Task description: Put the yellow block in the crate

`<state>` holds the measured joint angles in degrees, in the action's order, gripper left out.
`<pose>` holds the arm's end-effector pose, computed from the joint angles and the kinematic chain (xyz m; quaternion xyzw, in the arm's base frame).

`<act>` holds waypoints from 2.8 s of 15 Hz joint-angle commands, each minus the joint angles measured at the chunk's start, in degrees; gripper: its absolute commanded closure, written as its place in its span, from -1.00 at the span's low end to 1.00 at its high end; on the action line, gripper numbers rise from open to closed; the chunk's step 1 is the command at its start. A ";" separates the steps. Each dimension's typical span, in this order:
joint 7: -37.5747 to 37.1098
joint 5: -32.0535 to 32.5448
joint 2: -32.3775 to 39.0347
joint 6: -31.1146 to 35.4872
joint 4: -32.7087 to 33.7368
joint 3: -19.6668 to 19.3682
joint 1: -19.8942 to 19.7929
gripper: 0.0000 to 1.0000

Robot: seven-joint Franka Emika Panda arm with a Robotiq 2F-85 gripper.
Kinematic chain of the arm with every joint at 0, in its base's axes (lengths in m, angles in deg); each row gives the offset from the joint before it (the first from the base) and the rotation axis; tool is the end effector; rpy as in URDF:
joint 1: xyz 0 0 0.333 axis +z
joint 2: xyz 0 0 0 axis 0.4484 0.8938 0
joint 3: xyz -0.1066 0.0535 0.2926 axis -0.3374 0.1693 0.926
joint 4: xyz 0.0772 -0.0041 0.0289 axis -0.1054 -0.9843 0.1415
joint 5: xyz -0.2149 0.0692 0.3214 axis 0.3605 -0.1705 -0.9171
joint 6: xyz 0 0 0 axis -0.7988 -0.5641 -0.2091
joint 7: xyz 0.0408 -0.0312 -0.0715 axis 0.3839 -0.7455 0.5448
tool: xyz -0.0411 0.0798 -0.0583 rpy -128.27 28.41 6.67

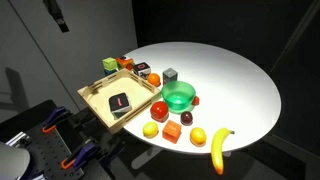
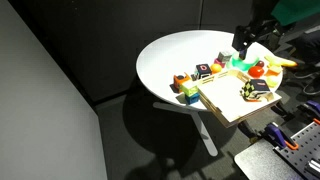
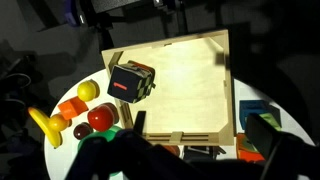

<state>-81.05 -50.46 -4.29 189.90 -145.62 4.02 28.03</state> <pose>0.3518 0.1801 0.4162 0.9836 -0.1279 0.0116 0.1270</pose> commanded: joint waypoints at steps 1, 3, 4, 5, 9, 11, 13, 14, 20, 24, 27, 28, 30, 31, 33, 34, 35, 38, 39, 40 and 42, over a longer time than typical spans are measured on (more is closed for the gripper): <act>-1.01 1.19 0.54 -0.12 0.06 -2.31 2.48 -1.00; -1.66 1.22 3.03 -0.65 1.65 -2.36 2.59 -1.00; -2.01 1.27 4.06 -0.76 2.27 -2.45 2.73 -1.00; -2.34 1.32 5.10 -0.82 2.85 -2.57 2.83 -1.00; -4.03 1.27 9.75 -0.72 5.88 -3.19 3.01 -1.00; -4.30 0.85 12.21 -0.04 7.41 -3.85 3.43 -1.00; -4.06 0.30 14.45 0.49 8.91 -4.65 4.14 -1.00; -3.79 0.01 15.54 0.72 9.73 -5.09 4.53 -1.00; -0.86 -0.43 21.80 7.40 12.96 -7.67 7.27 -1.00; 0.43 -0.27 24.84 13.16 13.74 -8.94 8.56 -1.00; -0.77 0.08 24.55 14.45 12.45 -9.55 9.32 -1.00; -0.71 0.18 25.05 15.17 12.52 -9.74 9.50 -1.00; -0.65 0.20 25.50 15.48 12.66 -9.86 9.60 -1.00; -0.62 0.20 25.51 15.48 12.71 -9.87 9.60 -1.00; -0.59 0.20 25.51 15.48 12.80 -9.88 9.61 -1.00; -0.58 0.20 25.51 15.48 12.82 -9.88 9.61 -1.00; -0.57 0.20 25.51 15.48 12.82 -9.88 9.62 -1.00; -1.93 1.48 26.54 17.86 12.36 -10.34 9.46 -1.00; -0.71 1.44 26.88 19.80 11.90 -10.52 9.52 -1.00; -0.05 1.43 27.37 21.88 11.58 -10.70 9.57 -1.00; 1.43 1.74 28.48 26.96 10.78 -11.04 9.74 -1.00</act>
<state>-81.46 -49.89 23.08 211.01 -133.78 -5.61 36.59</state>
